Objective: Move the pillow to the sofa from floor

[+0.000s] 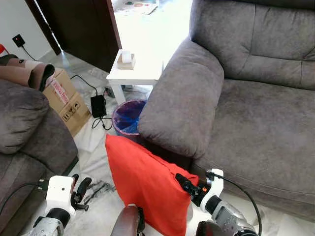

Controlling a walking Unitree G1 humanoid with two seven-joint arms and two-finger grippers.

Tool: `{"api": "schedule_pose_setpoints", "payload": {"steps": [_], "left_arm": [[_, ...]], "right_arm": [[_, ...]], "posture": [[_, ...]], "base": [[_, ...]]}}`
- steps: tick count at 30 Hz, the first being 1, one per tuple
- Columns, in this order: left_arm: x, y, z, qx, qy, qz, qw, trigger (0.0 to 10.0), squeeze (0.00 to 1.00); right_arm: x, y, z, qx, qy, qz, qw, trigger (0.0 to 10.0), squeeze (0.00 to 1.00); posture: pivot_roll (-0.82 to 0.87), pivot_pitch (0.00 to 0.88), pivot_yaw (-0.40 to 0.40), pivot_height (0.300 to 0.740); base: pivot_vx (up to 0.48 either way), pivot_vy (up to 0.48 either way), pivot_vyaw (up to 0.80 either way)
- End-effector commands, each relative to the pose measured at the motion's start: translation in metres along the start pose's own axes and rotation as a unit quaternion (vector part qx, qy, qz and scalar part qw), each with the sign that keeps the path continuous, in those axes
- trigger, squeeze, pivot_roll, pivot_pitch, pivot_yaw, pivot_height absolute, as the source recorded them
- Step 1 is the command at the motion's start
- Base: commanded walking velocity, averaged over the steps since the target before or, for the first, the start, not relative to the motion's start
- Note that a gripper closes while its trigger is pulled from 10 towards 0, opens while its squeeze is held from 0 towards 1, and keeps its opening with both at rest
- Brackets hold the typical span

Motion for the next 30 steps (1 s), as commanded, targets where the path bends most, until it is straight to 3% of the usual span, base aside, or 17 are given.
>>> {"api": "schedule_pose_setpoints", "payload": {"steps": [1,10,21,30], "left_arm": [[-0.007,-0.004,0.008,0.016,-0.003,0.014,1.000,10.0,0.00],[-0.010,0.001,0.011,0.024,-0.004,0.012,1.000,10.0,0.00],[-0.008,0.016,0.012,0.029,-0.008,0.004,1.000,10.0,0.00],[-0.011,0.023,0.013,0.030,-0.009,0.004,1.000,10.0,0.00]], "right_arm": [[-0.013,-0.003,0.000,-0.004,0.009,0.017,1.000,0.0,0.00],[-0.013,-0.002,0.001,-0.009,0.025,0.000,1.000,0.0,0.00],[-0.016,-0.003,-0.001,-0.017,-0.007,0.017,1.000,0.0,0.00],[-0.017,-0.007,-0.004,-0.022,-0.002,-0.003,1.000,0.0,0.00]], "posture": [[0.30,0.198,0.059,0.618],[0.28,0.176,0.053,0.618],[0.26,0.133,0.024,0.618],[0.23,0.100,0.029,0.618]], "base": [[0.000,0.000,0.00],[0.000,0.000,0.00],[0.000,0.000,0.00],[0.000,0.000,0.00]]}}
Point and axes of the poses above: a point about 5 cm out from each wrist's last joint towards the gripper, its own y axis pointing out of the wrist towards the gripper, its own x axis along the axis of the wrist's last joint, z = x × y, the point moved 3 cm from there along y, pointing out of the wrist towards the gripper, and after that the axes turned 5 degrees about -y, right-handed, at the moved point
